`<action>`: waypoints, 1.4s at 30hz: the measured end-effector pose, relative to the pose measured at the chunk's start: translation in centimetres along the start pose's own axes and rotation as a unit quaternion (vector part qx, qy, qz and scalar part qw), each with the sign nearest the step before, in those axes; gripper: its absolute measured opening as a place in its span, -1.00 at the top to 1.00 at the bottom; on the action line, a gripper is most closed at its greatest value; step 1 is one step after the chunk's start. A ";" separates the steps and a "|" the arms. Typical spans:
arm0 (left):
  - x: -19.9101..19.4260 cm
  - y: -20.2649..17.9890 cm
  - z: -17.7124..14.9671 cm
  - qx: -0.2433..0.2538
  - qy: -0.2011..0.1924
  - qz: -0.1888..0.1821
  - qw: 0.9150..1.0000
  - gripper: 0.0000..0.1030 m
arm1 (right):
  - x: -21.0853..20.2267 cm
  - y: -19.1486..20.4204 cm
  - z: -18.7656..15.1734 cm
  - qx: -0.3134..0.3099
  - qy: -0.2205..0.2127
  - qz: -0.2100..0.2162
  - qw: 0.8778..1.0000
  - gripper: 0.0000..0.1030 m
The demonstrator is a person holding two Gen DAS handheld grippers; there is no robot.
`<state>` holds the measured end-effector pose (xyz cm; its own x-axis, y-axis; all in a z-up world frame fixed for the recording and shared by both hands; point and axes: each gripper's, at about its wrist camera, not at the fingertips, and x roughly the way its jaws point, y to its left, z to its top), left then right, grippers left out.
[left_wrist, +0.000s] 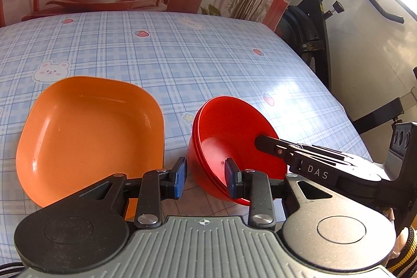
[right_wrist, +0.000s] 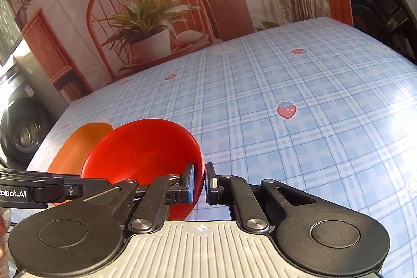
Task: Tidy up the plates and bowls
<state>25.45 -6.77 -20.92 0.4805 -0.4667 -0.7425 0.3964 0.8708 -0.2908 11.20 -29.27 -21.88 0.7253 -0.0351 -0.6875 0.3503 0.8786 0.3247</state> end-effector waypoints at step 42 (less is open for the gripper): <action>-9.1 9.9 -0.2 -0.127 -0.098 0.031 0.987 0.53 | 4.3 15.0 5.9 -0.065 0.014 0.068 0.995 0.85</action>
<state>24.83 6.12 -17.14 0.6491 -0.4101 -0.6407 0.1639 0.8979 -0.4086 23.08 -19.10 -16.11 0.7437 0.0998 -0.6610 0.1696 0.9283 0.3309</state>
